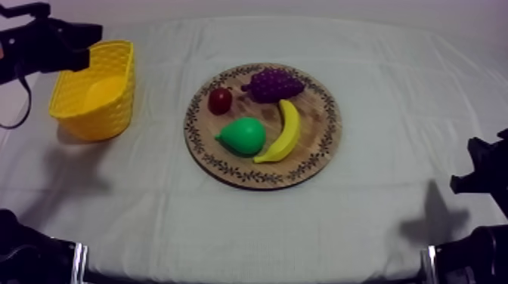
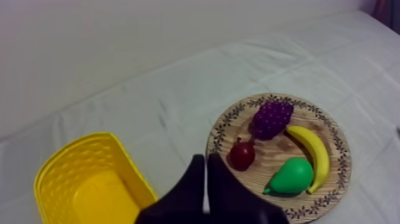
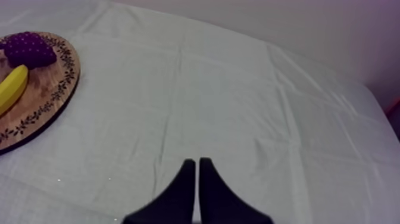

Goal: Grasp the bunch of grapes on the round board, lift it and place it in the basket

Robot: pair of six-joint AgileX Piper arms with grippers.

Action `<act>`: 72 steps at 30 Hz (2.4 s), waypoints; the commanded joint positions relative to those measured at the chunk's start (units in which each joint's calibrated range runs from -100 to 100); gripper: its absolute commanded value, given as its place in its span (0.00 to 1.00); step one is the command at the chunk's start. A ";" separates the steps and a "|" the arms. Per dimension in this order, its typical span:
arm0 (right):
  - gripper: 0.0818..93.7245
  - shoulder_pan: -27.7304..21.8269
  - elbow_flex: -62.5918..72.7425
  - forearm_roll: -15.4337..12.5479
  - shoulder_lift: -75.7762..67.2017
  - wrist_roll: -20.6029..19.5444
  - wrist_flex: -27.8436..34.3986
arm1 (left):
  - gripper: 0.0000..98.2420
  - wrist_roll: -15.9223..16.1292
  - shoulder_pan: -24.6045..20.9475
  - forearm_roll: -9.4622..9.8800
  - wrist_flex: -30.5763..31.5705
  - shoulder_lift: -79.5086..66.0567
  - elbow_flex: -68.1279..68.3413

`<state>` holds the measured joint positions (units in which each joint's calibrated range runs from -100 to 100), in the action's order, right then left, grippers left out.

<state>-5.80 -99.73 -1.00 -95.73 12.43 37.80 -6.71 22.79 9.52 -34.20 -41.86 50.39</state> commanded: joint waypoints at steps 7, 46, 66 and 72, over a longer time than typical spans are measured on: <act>0.00 -0.02 -0.04 0.00 -0.02 0.00 0.02 | 0.00 2.84 2.23 -0.34 -8.35 9.81 -14.67; 0.00 -0.02 -0.04 0.00 -0.02 0.00 0.02 | 0.00 22.10 2.43 -12.81 -30.88 48.93 -51.77; 0.00 -0.02 -0.04 0.00 -0.02 0.00 0.02 | 0.00 22.65 5.77 -11.85 -33.08 52.84 -54.02; 0.00 -0.02 -0.04 0.00 -0.02 0.00 0.02 | 0.45 24.50 5.46 -11.59 -33.06 52.08 -51.71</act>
<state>-5.80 -99.73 -1.00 -95.73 12.42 37.81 17.08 28.28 -2.18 -67.30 10.35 -1.86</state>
